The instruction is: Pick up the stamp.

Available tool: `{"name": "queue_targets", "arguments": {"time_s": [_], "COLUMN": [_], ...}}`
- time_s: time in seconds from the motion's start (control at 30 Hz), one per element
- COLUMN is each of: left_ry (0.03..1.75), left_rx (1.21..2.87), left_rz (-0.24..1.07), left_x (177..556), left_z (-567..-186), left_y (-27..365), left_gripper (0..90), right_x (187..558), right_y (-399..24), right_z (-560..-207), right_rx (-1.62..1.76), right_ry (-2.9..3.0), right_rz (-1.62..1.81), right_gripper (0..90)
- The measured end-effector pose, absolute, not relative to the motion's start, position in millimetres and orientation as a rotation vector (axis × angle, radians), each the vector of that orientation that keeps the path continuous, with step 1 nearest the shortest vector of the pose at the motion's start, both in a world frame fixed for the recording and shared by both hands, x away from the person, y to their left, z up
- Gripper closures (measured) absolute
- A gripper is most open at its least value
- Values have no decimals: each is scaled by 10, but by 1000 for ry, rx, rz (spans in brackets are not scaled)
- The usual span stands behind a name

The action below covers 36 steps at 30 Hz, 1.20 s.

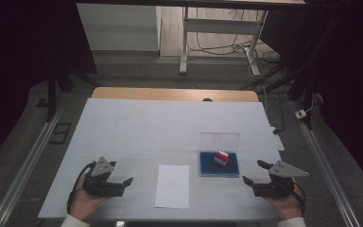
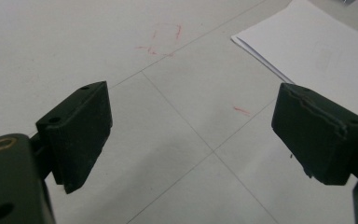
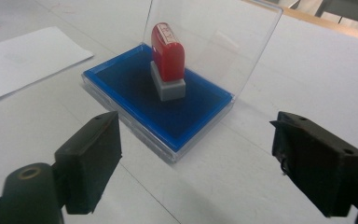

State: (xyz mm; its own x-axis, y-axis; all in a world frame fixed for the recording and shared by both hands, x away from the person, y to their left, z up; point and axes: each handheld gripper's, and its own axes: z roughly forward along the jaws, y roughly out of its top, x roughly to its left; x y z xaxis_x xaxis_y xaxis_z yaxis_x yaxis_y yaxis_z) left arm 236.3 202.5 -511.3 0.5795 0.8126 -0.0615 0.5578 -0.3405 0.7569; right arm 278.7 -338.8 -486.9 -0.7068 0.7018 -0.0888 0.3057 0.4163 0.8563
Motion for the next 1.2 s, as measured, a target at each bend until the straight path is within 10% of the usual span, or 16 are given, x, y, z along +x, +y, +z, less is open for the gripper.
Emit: {"name": "queue_targets", "arguments": {"time_s": [1.2], "left_ry": [1057], "left_rx": [2028], "left_rz": [413], "left_x": [2373], "left_z": [-5025], "left_y": [2089], "left_gripper": [147], "right_x": [2771], "right_y": [-3259], "right_z": [-4718], "right_rx": [841], "right_ry": [2285], "right_rz": [1197], "right_gripper": [263]}}
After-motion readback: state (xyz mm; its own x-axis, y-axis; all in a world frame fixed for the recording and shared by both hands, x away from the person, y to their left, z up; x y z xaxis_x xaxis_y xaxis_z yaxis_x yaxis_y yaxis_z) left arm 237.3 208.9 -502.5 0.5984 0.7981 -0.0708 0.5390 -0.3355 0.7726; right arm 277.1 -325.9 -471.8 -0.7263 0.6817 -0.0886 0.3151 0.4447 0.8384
